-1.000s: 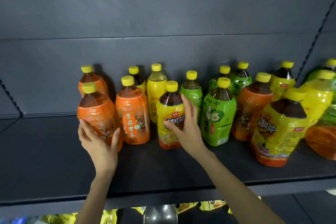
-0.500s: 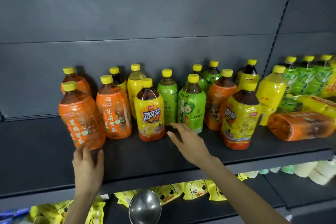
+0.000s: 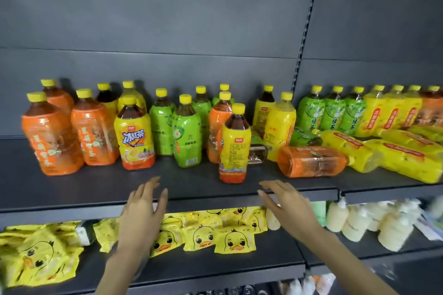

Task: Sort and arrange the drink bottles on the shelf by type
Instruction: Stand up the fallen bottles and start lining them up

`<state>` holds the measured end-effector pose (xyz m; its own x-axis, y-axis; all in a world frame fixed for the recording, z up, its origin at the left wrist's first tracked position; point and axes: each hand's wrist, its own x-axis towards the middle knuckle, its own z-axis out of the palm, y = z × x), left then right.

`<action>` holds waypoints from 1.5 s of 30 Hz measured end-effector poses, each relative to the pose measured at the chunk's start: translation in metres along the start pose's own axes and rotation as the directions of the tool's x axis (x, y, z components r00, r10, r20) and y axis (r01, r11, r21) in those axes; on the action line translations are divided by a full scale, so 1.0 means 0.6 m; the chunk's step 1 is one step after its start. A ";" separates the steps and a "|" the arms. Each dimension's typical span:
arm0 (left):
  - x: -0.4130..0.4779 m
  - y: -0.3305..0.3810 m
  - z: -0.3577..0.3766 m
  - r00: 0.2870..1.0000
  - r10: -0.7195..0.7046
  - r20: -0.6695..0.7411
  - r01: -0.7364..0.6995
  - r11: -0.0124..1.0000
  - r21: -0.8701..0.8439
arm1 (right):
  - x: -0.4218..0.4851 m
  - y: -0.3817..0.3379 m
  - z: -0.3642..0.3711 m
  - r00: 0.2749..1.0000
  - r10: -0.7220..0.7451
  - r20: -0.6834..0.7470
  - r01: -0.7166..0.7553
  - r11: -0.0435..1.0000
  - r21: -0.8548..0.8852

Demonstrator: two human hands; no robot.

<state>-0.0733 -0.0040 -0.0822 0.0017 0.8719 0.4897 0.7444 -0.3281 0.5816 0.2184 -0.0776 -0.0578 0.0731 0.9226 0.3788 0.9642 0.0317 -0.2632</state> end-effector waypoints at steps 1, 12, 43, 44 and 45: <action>-0.002 0.028 0.012 1.000 0.020 0.013 -0.020 1.000 -0.016 | -0.004 0.022 -0.015 1.000 0.031 -0.006 -0.031 0.999 0.009; 0.117 0.225 0.127 0.979 0.199 0.047 -0.194 0.976 -0.098 | 0.066 0.145 -0.068 0.975 0.207 -0.079 -0.202 0.977 0.061; 0.160 0.198 0.181 0.985 0.076 -0.156 -0.096 0.988 -0.121 | 0.339 0.098 0.042 0.841 0.147 0.521 -0.241 0.963 0.118; 0.160 0.199 0.182 0.985 0.070 -0.159 -0.090 0.988 -0.123 | 0.341 0.101 0.040 0.823 0.143 0.549 -0.241 0.964 0.109; 0.159 0.200 0.184 0.985 0.065 -0.163 -0.087 0.988 -0.128 | 0.346 0.103 0.039 0.804 0.149 0.576 -0.246 0.965 0.093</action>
<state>0.0897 0.0798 -0.0373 -0.0585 0.7778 0.6258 0.6497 -0.4462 0.6154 0.2874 0.1248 -0.0160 0.0556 0.9679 -0.2453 0.8886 -0.1600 -0.4299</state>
